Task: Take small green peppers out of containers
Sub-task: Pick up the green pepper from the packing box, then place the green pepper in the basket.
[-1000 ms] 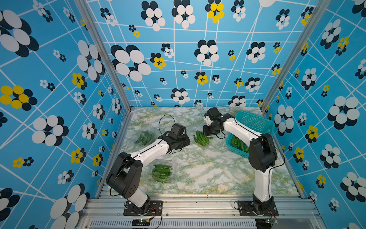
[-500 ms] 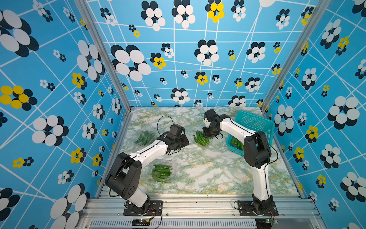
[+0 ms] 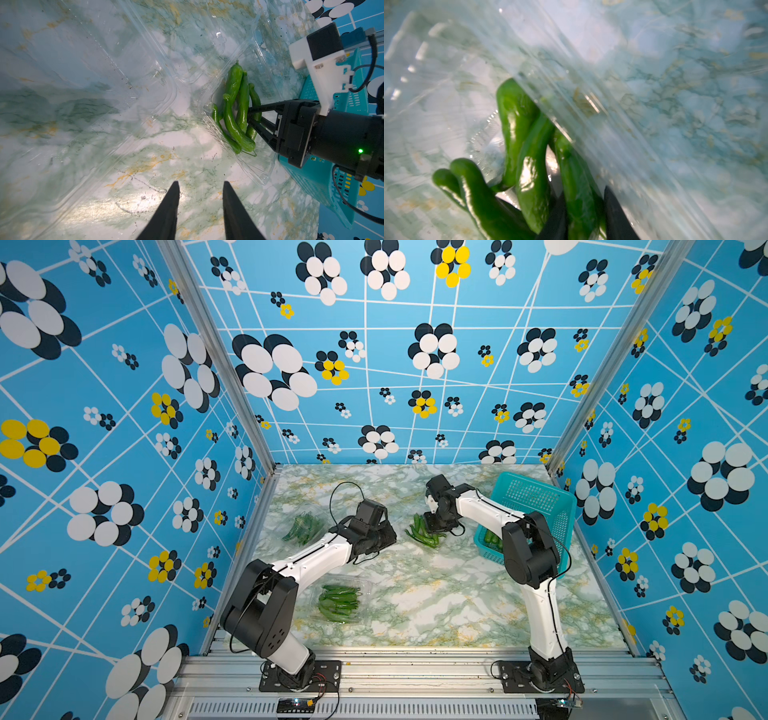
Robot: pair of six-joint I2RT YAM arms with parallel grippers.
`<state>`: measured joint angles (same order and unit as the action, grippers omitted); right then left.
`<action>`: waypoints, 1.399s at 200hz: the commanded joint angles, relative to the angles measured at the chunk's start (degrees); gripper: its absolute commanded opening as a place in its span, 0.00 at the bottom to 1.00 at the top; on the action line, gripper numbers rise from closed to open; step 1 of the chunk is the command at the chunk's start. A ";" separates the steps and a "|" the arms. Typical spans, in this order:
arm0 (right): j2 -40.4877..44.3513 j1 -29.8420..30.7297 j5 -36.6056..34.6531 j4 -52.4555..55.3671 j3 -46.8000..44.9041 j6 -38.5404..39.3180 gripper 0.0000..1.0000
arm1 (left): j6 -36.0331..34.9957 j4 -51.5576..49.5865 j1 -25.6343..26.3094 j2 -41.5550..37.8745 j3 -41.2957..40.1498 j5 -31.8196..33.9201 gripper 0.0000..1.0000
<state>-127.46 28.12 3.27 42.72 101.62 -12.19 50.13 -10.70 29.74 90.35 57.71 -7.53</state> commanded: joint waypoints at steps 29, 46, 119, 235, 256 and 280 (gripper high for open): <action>5.71 0.46 -1.06 0.65 -1.35 0.39 0.22 | 0.06 0.22 0.04 1.58 1.50 -0.64 0.37; 7.08 0.44 -1.13 1.58 -1.38 0.54 0.22 | 0.06 0.24 0.06 1.71 1.69 -0.64 0.37; 10.96 0.44 -2.13 1.58 -2.37 0.61 0.05 | -0.12 0.15 0.56 2.05 2.36 -0.56 0.37; 36.88 -11.64 -5.33 -1.83 -15.54 -3.40 0.05 | -2.01 -4.32 6.28 11.67 18.34 -1.65 0.37; 41.37 -15.93 -7.53 -2.95 -19.65 -3.97 0.06 | -2.62 -5.91 8.61 15.49 25.17 -2.66 0.37; 44.50 -20.49 -8.18 -3.77 -23.73 -4.39 0.06 | -3.10 -7.79 11.57 21.30 33.69 -3.97 0.37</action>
<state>-85.38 11.03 -2.52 39.86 81.73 -15.18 48.84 -14.98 38.87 106.65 84.36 -9.47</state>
